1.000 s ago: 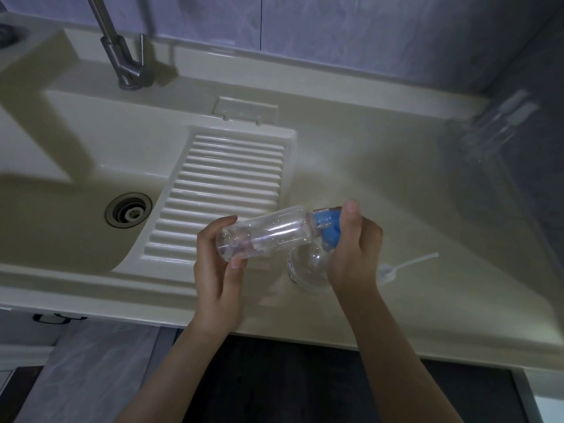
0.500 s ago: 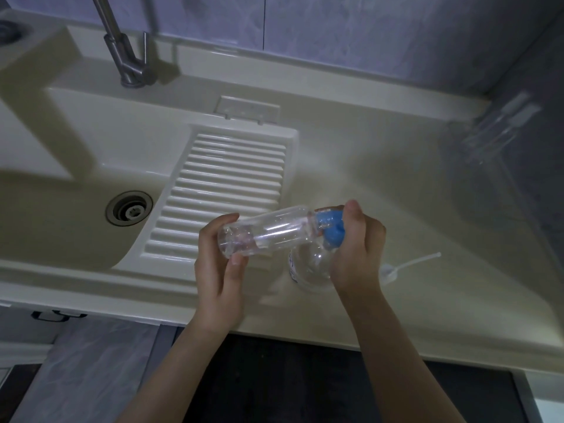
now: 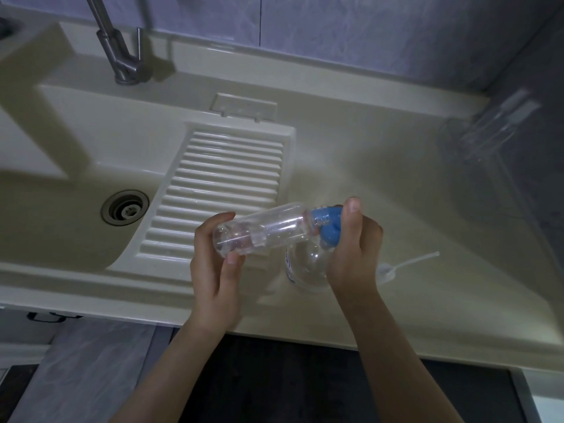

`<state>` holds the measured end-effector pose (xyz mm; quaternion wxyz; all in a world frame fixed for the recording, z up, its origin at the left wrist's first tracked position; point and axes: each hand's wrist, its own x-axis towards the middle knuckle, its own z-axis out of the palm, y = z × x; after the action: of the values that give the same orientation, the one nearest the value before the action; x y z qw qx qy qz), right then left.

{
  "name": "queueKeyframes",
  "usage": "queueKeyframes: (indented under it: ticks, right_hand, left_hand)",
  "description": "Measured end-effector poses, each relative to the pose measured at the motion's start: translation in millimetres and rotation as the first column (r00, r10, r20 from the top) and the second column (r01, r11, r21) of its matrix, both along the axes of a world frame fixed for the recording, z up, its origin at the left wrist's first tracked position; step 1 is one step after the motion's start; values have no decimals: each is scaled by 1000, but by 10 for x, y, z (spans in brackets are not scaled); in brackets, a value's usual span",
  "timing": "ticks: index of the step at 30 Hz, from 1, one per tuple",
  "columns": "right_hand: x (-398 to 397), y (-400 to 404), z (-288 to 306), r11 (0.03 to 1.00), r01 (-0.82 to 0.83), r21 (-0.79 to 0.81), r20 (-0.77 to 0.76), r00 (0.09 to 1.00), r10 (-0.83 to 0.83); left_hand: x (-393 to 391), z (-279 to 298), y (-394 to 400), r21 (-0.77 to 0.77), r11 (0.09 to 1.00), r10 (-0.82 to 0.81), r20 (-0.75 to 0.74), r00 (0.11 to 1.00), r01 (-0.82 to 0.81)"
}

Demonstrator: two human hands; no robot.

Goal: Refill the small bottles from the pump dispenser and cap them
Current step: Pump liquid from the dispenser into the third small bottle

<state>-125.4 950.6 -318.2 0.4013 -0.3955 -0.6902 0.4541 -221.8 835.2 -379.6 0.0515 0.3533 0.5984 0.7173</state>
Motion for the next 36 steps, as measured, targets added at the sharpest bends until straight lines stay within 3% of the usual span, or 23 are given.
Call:
queueKeyframes:
  ticks: [8, 16, 36]
  right_hand:
    - [-2, 1, 15, 995, 9, -95, -26, 1000, -11]
    - [-6, 34, -19, 1000, -6, 5, -17, 1000, 6]
    - [-13, 1, 4, 997, 24, -70, -40, 999, -27]
  left_hand:
    - [1, 3, 11, -2, 1000, 19, -6, 1000, -19]
    - [-7, 8, 19, -19, 999, 25, 0, 1000, -25]
    - [-3, 14, 16, 0, 1000, -16, 11, 1000, 16]
